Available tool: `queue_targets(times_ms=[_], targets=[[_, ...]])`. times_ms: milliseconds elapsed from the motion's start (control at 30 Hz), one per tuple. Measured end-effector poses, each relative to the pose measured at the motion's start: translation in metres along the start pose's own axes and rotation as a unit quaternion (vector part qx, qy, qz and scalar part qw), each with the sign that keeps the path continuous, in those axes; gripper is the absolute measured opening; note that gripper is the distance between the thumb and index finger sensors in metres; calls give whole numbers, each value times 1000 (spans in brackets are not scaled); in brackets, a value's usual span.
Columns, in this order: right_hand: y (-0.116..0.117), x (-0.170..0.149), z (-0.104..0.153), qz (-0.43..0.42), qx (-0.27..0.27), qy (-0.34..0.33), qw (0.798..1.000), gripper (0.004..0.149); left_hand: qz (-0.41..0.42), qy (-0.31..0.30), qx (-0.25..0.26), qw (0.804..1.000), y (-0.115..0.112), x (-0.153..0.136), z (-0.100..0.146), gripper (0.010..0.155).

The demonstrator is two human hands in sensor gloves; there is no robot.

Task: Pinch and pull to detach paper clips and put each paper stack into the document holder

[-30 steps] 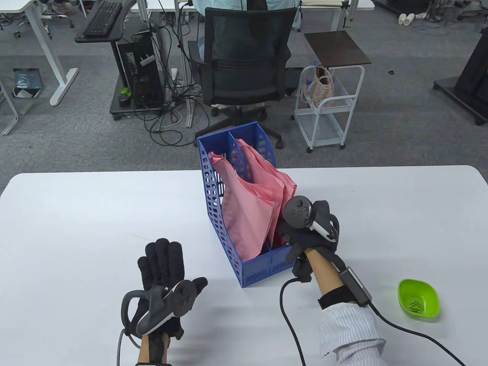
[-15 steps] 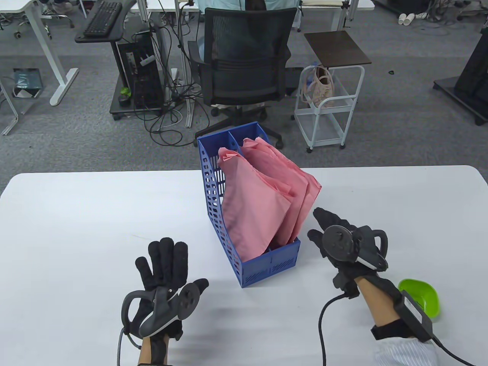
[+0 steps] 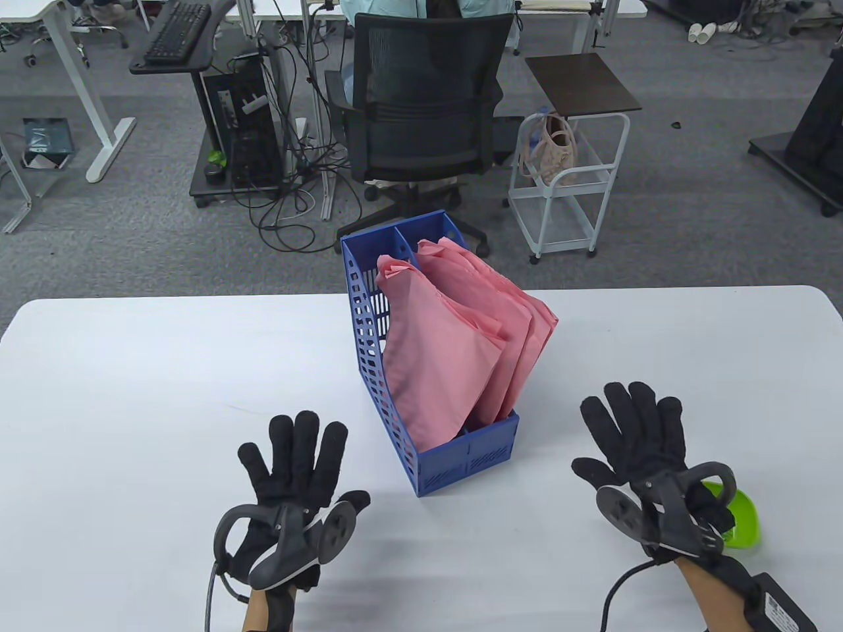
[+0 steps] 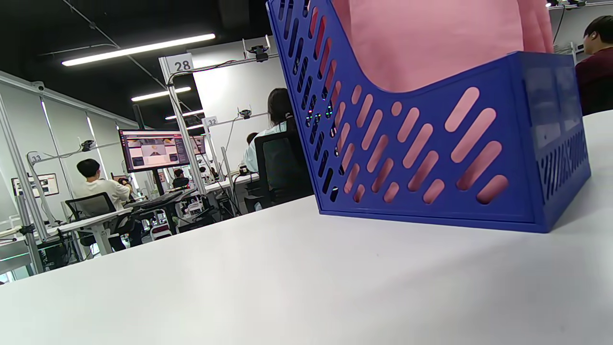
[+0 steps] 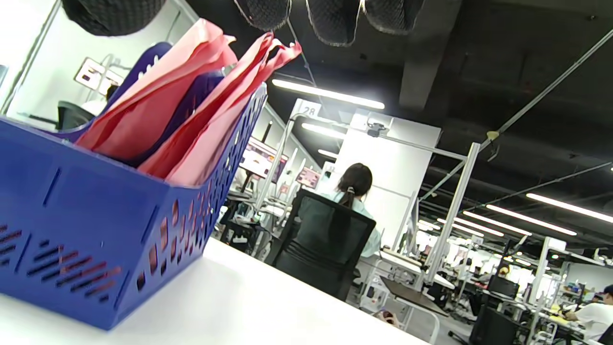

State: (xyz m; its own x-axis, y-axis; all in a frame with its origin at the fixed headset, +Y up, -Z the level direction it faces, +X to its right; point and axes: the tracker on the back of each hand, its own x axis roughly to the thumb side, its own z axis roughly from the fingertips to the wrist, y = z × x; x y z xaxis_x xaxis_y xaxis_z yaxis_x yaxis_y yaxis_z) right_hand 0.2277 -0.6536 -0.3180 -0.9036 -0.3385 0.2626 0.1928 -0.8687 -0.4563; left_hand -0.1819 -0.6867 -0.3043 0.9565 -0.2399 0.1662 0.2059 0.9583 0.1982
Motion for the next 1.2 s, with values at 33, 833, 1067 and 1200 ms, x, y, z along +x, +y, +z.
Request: queue_targets(times_ms=[33,833,1067,1200], targets=[[5,0,5,4,4,1,1000,80,0,-2,-1,1000,0,0,0,91],[43,-3,43,-17,67,45,997,81,-18,-8,-9,1000,2,4,2,92],[43,-4,43,-20,68,44,997,81,-16,-9,-9,1000,1,4,2,92],[43,-4,44,-20,67,43,997,80,-16,-8,-11,1000,1,4,1,92]])
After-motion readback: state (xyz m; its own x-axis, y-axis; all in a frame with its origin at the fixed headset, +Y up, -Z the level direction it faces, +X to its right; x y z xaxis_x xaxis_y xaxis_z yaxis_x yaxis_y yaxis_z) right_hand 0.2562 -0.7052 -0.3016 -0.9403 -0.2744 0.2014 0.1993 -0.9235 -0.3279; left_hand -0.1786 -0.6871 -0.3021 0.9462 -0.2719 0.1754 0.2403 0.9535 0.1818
